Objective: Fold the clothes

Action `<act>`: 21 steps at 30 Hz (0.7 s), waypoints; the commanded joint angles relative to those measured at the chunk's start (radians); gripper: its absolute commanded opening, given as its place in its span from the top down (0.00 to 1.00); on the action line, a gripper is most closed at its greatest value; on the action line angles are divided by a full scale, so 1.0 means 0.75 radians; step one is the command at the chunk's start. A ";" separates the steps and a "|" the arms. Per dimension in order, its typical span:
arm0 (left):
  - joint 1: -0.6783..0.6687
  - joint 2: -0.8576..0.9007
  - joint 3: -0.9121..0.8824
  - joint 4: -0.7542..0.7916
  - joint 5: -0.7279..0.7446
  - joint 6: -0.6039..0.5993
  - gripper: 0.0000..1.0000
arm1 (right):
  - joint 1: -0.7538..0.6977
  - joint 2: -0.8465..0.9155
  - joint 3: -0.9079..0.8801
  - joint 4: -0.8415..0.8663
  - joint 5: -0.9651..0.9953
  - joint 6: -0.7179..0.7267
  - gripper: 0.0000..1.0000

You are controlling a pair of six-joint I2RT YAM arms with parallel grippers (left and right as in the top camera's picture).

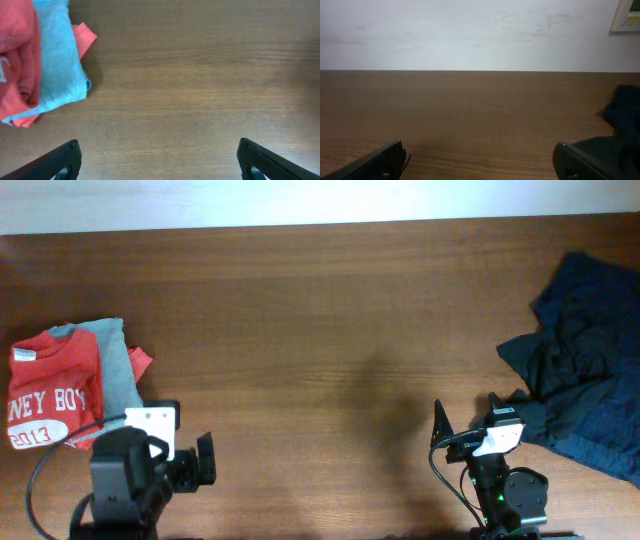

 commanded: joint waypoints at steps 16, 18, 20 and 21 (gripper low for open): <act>-0.005 -0.698 -0.847 0.905 0.025 0.005 0.01 | -0.007 -0.003 -0.006 -0.010 0.011 -0.012 0.01; -0.005 -0.740 -0.923 1.086 0.032 0.005 0.01 | -0.007 -0.003 -0.006 -0.010 0.011 -0.012 0.01; -0.005 -0.772 -1.002 1.268 0.039 0.006 0.01 | -0.007 -0.003 -0.006 -0.010 0.011 -0.012 0.01; -0.005 -0.782 -1.036 1.340 0.039 0.006 0.01 | -0.007 -0.003 -0.006 -0.010 0.011 -0.012 0.01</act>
